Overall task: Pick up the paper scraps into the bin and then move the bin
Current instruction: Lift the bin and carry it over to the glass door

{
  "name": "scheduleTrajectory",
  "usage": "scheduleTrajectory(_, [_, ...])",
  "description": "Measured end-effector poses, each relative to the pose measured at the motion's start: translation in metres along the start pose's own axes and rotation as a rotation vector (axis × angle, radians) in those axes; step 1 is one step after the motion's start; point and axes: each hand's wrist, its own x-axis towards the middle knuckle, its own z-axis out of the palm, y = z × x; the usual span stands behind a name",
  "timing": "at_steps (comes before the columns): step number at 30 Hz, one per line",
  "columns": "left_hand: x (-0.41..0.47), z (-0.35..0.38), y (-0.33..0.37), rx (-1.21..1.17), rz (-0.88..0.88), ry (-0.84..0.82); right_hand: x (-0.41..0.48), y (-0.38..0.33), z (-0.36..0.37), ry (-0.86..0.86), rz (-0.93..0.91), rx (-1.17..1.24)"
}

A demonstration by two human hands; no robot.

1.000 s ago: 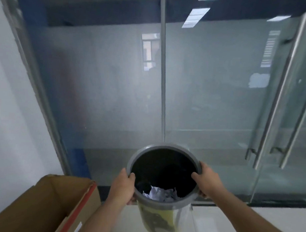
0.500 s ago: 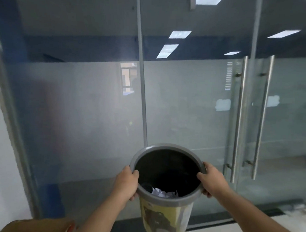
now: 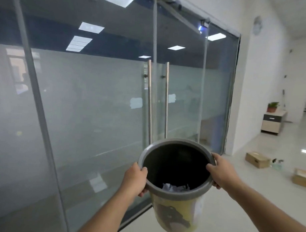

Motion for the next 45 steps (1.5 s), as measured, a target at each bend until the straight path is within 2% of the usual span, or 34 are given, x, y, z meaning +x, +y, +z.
scheduleTrajectory(7, [0.035, 0.063, 0.04, 0.002, 0.042, -0.017, 0.052, 0.039, -0.04, 0.007, 0.022, 0.061])
scheduleTrajectory(16, [0.091, 0.123, 0.067, 0.038, 0.015, -0.027, 0.131, 0.072, -0.058, -0.018, 0.061, 0.092])
scheduleTrajectory(22, [0.161, 0.154, 0.072, 0.078, -0.012, -0.048, 0.186, 0.085, -0.046, -0.01, 0.11, 0.054])
scheduleTrajectory(33, [0.301, 0.164, 0.082, 0.114, 0.086, -0.089, 0.289, 0.062, -0.004, 0.064, 0.112, 0.02])
scheduleTrajectory(45, [0.389, 0.22, 0.093, 0.178, 0.056, -0.13, 0.39, 0.094, 0.009, 0.081, 0.192, 0.024])
